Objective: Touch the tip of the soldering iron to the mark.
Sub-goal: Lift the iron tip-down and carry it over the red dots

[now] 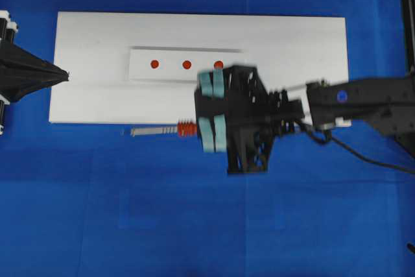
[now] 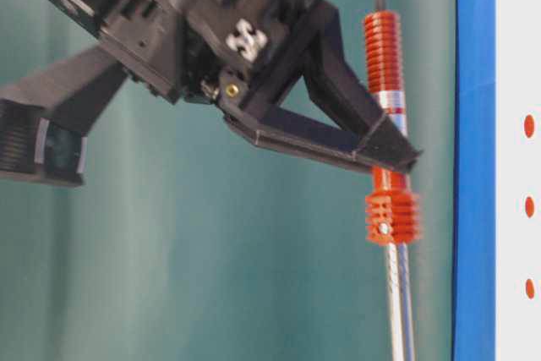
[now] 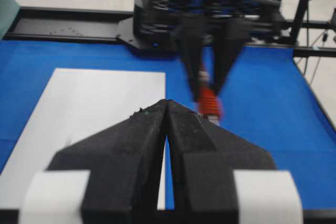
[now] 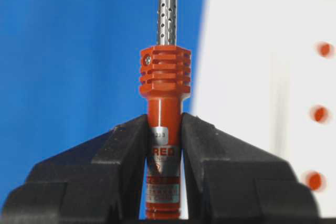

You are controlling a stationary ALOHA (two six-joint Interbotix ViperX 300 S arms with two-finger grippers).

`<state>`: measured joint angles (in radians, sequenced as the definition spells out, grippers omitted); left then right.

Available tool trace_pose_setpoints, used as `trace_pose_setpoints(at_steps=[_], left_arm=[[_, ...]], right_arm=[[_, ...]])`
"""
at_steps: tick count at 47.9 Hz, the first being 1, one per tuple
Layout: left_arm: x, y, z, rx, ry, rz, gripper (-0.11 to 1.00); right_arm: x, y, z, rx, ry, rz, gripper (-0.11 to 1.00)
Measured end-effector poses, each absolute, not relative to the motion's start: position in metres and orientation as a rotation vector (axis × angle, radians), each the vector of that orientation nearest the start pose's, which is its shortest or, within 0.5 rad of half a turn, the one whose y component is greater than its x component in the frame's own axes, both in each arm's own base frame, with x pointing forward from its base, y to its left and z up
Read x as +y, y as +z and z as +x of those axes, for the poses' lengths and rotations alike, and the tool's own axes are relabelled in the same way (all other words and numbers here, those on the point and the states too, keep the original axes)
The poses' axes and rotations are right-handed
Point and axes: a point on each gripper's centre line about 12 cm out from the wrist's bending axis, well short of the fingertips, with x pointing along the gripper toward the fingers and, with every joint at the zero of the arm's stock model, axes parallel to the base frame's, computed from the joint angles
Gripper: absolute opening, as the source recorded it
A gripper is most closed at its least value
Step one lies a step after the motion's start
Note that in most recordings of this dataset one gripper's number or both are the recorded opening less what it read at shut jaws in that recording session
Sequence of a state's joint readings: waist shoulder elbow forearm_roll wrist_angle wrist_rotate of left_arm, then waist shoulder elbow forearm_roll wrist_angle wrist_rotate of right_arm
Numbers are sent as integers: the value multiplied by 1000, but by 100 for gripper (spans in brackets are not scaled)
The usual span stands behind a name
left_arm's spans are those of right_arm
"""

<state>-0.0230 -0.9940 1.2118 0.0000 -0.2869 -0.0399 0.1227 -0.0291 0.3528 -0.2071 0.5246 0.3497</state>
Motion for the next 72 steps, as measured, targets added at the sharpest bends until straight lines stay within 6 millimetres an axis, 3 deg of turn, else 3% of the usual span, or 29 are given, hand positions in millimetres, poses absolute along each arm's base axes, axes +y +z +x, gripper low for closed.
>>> trace_pose_setpoints(at_steps=[17,34,53,72], left_arm=[[-4,285,192,-70,-24,-41,0],[-4,284,192,-70,-24,-41,0],[-5,284,192,-69,-26,-41,0],[-4,285,191,-75,-24,-41,0]], right_arm=[[-30,249,409,828,-164,3,6],[-76,248,403,842,-241,-15,6],[-77,248,402,850,-243,-20,6],[-76,235,383,1039,-270,-8,6]])
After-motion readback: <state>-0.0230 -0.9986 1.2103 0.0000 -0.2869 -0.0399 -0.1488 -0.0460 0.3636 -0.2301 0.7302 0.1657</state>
